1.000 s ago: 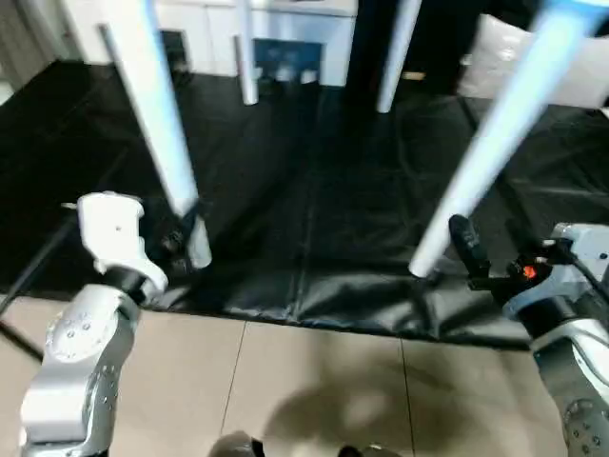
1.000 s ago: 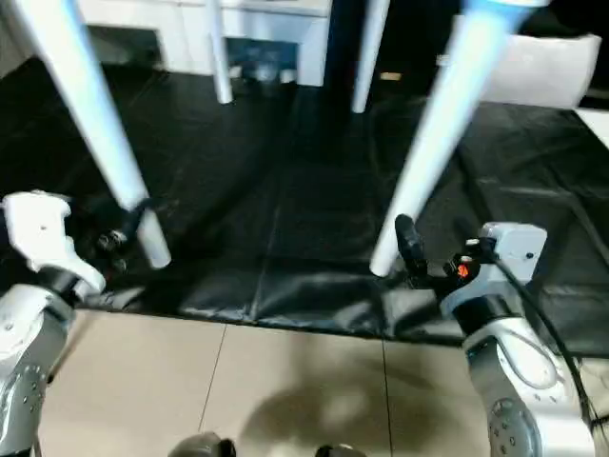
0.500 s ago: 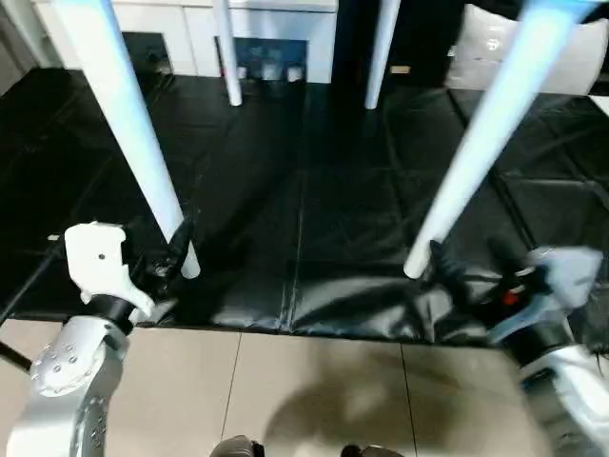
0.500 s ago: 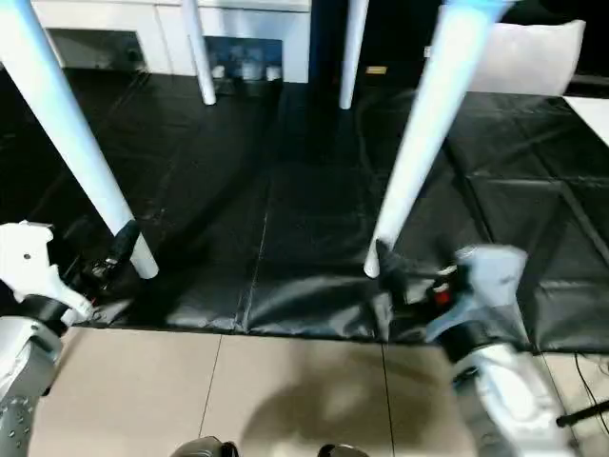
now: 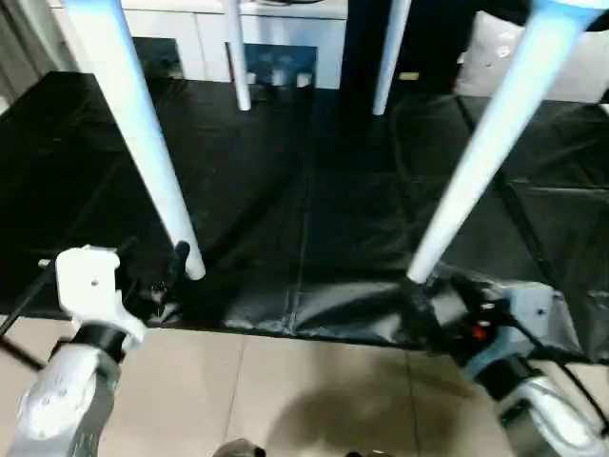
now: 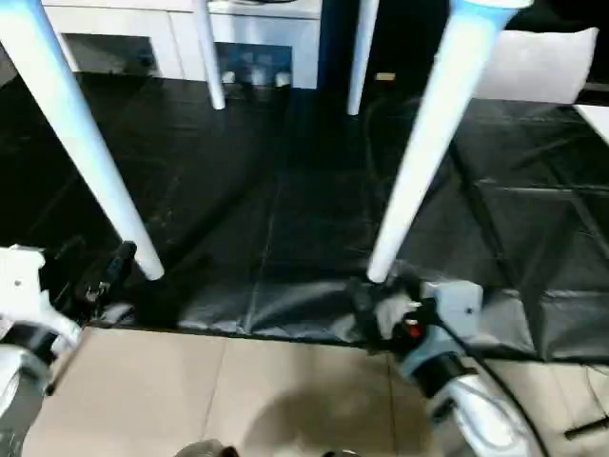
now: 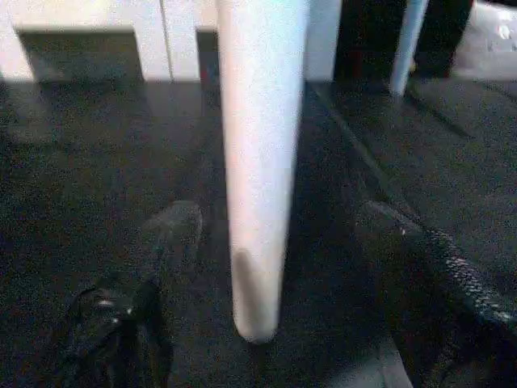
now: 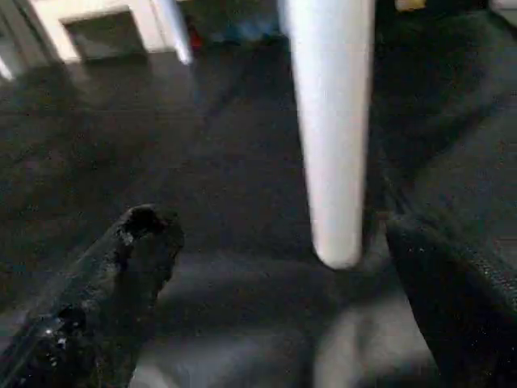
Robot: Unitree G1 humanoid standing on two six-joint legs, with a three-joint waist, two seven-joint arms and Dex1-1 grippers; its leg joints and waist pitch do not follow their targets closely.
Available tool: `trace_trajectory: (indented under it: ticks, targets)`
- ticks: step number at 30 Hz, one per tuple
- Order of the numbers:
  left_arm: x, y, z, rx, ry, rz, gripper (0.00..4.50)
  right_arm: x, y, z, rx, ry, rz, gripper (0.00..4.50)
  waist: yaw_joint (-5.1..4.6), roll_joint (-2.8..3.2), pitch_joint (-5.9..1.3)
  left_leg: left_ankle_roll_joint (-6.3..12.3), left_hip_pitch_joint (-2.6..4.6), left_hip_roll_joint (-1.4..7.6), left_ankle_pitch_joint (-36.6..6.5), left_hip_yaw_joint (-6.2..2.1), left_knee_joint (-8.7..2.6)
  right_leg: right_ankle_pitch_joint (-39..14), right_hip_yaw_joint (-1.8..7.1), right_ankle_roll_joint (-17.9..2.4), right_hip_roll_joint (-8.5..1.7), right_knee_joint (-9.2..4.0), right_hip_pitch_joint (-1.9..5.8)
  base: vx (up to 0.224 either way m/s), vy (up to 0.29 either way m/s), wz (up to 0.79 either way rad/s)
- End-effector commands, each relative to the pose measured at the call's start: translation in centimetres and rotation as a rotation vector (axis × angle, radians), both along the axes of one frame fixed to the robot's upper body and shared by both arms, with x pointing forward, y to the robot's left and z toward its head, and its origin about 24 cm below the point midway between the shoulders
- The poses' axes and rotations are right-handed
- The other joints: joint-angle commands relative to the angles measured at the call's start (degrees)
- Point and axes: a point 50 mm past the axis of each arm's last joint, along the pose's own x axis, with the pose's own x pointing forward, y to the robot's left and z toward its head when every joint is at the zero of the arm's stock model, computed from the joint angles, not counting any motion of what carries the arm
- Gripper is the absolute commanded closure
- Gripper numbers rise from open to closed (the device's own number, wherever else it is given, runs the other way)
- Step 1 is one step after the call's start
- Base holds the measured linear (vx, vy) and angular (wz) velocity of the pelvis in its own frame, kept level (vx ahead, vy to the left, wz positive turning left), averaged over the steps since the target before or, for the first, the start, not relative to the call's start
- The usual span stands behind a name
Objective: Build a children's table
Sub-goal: Flip table
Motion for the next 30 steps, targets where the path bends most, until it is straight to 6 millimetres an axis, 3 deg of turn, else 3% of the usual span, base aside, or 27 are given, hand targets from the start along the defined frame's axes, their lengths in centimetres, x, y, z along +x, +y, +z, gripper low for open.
trace_trajectory:
  ticks: [1, 2, 3, 4, 5, 6, 7, 8, 9, 10, 11, 12, 13, 14, 15, 16, 17, 19, 20, 23, 25, 27, 28, 30]
  targets:
    - [-0.3, -0.1, -0.1, 0.013, 0.012, -0.013, 1.08, 0.2, -0.2, -0.1, -0.004, -0.002, -0.005, 0.00, -0.25, 0.06, -2.04, 9.02, 1.39, 2.72, -12.51, -1.39, -3.51, -25.02, 1.33, -4.93, -4.04, -6.89, 1.07, -0.078, 0.025, 0.01]
    - [-0.5, -0.2, -0.3, 0.019, 0.031, -0.032, 1.08, 0.3, -0.3, -0.2, -0.004, -0.002, -0.003, 0.00, -0.69, 0.44, -0.65, 4.01, 3.65, 3.41, -26.78, -1.90, -3.87, -40.05, 0.12, 0.38, -4.12, -8.06, 0.58, -0.098, 0.038, -0.05]
    - [-0.6, -0.4, -0.5, 0.018, 0.046, -0.060, 1.08, 0.3, -0.3, -0.3, 0.000, 0.003, 0.002, 0.00, -2.18, 1.01, 0.91, -1.88, 4.44, 5.29, -44.24, -3.56, -6.54, -43.82, -2.69, 5.67, -1.85, -7.09, 1.42, -0.098, 0.038, -0.05]
    - [-0.6, -0.4, -0.5, 0.018, 0.046, -0.060, 1.08, 0.3, -0.3, -0.3, 0.000, 0.003, 0.002, 0.00, -0.34, 2.29, 1.19, -3.55, 0.54, 8.49, -52.44, -3.96, -12.22, -33.61, -1.29, 3.55, -0.92, 3.50, 5.59, -0.148, 0.038, 0.01]
    - [-0.7, -0.5, -1.1, 0.005, 0.084, -0.094, 0.87, 0.4, -0.3, -0.5, 0.001, 0.009, 0.005, 0.00, 4.25, 2.02, 1.34, -5.73, -3.65, 6.78, -56.63, 0.93, -14.00, -18.22, -1.21, -0.21, 0.33, 10.84, 6.85, -0.114, -0.015, 0.17]
    - [-0.9, -0.6, -1.5, -0.006, 0.109, -0.115, 0.76, 0.5, -0.2, -0.7, -0.005, 0.013, 0.024, 0.00, 4.22, 0.64, 0.54, -5.11, -1.53, 5.50, -49.51, 2.86, -12.13, -26.16, 3.72, 0.06, -1.04, 11.74, 6.25, -0.114, -0.015, 0.17]
    - [-0.9, -0.7, -2.3, -0.019, 0.149, -0.139, 0.71, 0.5, -0.1, -1.0, -0.007, 0.021, 0.053, 0.00, 3.15, -1.36, -0.62, -7.00, 2.19, 4.49, -41.71, 1.84, -8.31, -40.10, 5.95, 2.50, -3.87, 7.29, 3.98, 0.015, -0.106, 0.13]
    - [-0.5, -0.9, -3.6, 0.002, 0.184, -0.201, 0.67, 0.4, 0.5, -1.4, 0.016, 0.022, 0.140, 0.00, 2.62, -1.52, 2.24, -3.83, 6.31, -0.20, -14.27, -3.62, 7.26, -65.44, 10.50, 1.42, -12.95, -7.49, -3.34, 0.037, -0.075, 0.01]
    - [-0.5, -0.9, -3.6, 0.002, 0.184, -0.201, 0.67, 0.4, 0.5, -1.4, 0.016, 0.022, 0.140, 0.00, 3.24, -1.86, 1.43, -1.69, 2.20, -0.67, -5.32, -5.78, 6.73, -64.76, 11.70, -0.64, -12.42, -6.84, 1.82, 0.043, -0.063, -0.09]
    - [-0.4, -1.0, -3.8, 0.010, 0.190, -0.217, 0.59, 0.3, 0.6, -1.4, 0.024, 0.022, 0.160, 0.00, 3.93, -1.71, 2.60, -3.47, 1.41, -0.02, -3.02, -6.60, 4.19, -55.96, 9.11, -2.53, -10.35, -5.21, 4.29, -0.012, 0.054, -0.03]
    - [-0.4, -1.0, -3.8, 0.010, 0.190, -0.217, 0.59, 0.3, 0.6, -1.4, 0.024, 0.022, 0.160, 0.00, 4.30, -0.30, 1.61, -5.67, 5.12, 1.93, -12.07, -6.71, 0.06, -44.50, 6.96, -5.02, -6.50, -3.01, 3.04, -0.012, 0.054, -0.03]
    - [-0.4, -1.2, -4.3, 0.016, 0.210, -0.266, 0.47, 0.1, 0.8, -1.7, 0.034, 0.036, 0.209, 0.00, 4.02, 1.15, 0.96, -6.26, 5.86, 3.51, -19.60, -7.00, -2.14, -35.92, 6.83, -6.44, -4.90, -1.23, 2.69, -0.046, 0.040, 0.21]
    - [-0.4, -1.6, -4.9, -0.005, 0.242, -0.300, 0.47, -0.3, 0.9, -2.0, 0.037, 0.045, 0.256, 0.00, 3.04, 1.97, 0.10, -4.67, 4.75, 4.86, -26.10, -7.64, -5.11, -18.85, 6.68, -8.01, -4.51, 0.39, 4.85, 0.000, 0.000, 0.00]
    - [-0.4, -2.1, -5.6, -0.031, 0.282, -0.354, 0.32, -0.6, 0.9, -2.5, 0.036, 0.072, 0.323, 0.00, 2.80, 2.41, -0.28, -4.04, 4.44, 4.77, -24.05, -7.58, -5.27, -13.75, 6.48, -8.64, -4.68, 0.52, 5.39, -0.009, 0.057, 0.10]
    - [-0.4, -2.3, -5.8, -0.041, 0.295, -0.372, 0.23, -0.7, 0.9, -2.8, 0.028, 0.080, 0.346, 0.00, 2.32, 2.33, -0.97, -2.34, 3.66, 4.56, -18.17, -7.34, -5.25, -6.29, 5.91, -8.67, -5.10, 0.36, 6.72, 0.019, 0.058, -0.03]
    - [-0.4, -2.3, -5.9, -0.042, 0.297, -0.374, 0.14, -0.7, 0.9, -2.8, 0.027, 0.081, 0.349, 0.00, 2.09, 1.95, -0.90, -1.52, 3.05, 4.13, -15.32, -7.07, -5.15, -2.81, 5.86, -8.46, -5.10, 0.27, 6.81, 0.061, 0.060, -0.07]
    - [-0.5, -2.4, -6.2, -0.055, 0.317, -0.386, 0.02, -0.9, 0.9, -3.1, 0.022, 0.093, 0.377, 0.00, 1.48, 1.85, -1.40, 0.65, 3.08, 3.81, -9.69, -6.58, -4.55, 4.40, 5.88, -8.98, -5.61, 0.30, 6.92, 0.065, 0.039, -0.02]
    - [-0.7, -2.7, -7.2, -0.068, 0.379, -0.431, 0.02, -1.6, 1.1, -4.0, 0.038, 0.148, 0.471, 0.00, 1.25, 2.22, -1.80, 1.53, 2.97, 3.53, -8.57, -6.28, -4.23, 5.49, 5.89, -9.52, -5.98, 0.26, 7.26, 0.032, 0.019, -0.01]
    - [-1.0, -2.9, -8.2, -0.076, 0.441, -0.483, 0.02, -2.2, 1.2, -4.9, 0.030, 0.195, 0.543, 0.00, 0.93, 1.84, -1.82, 2.49, 2.85, 3.41, -7.92, -6.09, -4.10, 5.50, 5.95, -9.40, -6.07, -0.02, 7.54, 0.000, 0.000, 0.00]
    - [-1.7, -2.9, -9.6, -0.060, 0.542, -0.554, 0.02, -3.0, 1.1, -6.3, 0.005, 0.267, 0.635, 0.00, 0.23, 1.88, -1.76, 3.54, 2.87, 3.55, -10.18, -6.03, -4.49, 0.50, 5.81, -9.92, -6.28, -0.55, 7.68, 0.000, 0.000, 0.00]
    - [-2.0, -2.7, -10.4, -0.050, 0.587, -0.566, 0.02, -3.2, 1.1, -7.0, 0.000, 0.298, 0.660, 0.00, -0.02, 1.72, -1.68, 3.55, 3.03, 3.67, -12.03, -5.78, -4.67, -3.98, 6.02, -10.71, -6.34, -1.00, 7.54, 0.000, 0.000, 0.00]
    - [-2.6, -2.2, -12.1, -0.018, 0.716, -0.574, 0.02, -3.3, 0.9, -8.5, -0.010, 0.349, 0.669, 0.00, -0.07, 1.04, -1.89, 3.87, 3.11, 3.83, -11.38, -5.57, -4.72, -5.83, 6.09, -11.73, -6.42, -1.15, 7.61, 0.000, 0.000, 0.00]
    - [-3.1, -1.9, -13.2, 0.003, 0.813, -0.582, 0.02, -3.2, 0.8, -9.3, -0.020, 0.376, 0.653, 0.00, 0.08, 1.41, -2.01, 3.90, 3.30, 3.64, -10.52, -5.32, -4.65, -6.91, 6.06, -12.17, -6.39, -1.05, 7.21, 0.000, 0.000, 0.00]
    - [-3.1, -1.8, -14.0, 0.002, 0.849, -0.561, 0.02, -2.9, 0.5, -10.6, -0.053, 0.418, 0.596, 0.00, 0.09, 1.14, -1.90, 2.92, 3.39, 3.99, -11.93, -5.05, -4.99, -10.19, 6.14, -12.75, -6.45, -1.38, 7.03, 0.000, 0.000, 0.00]
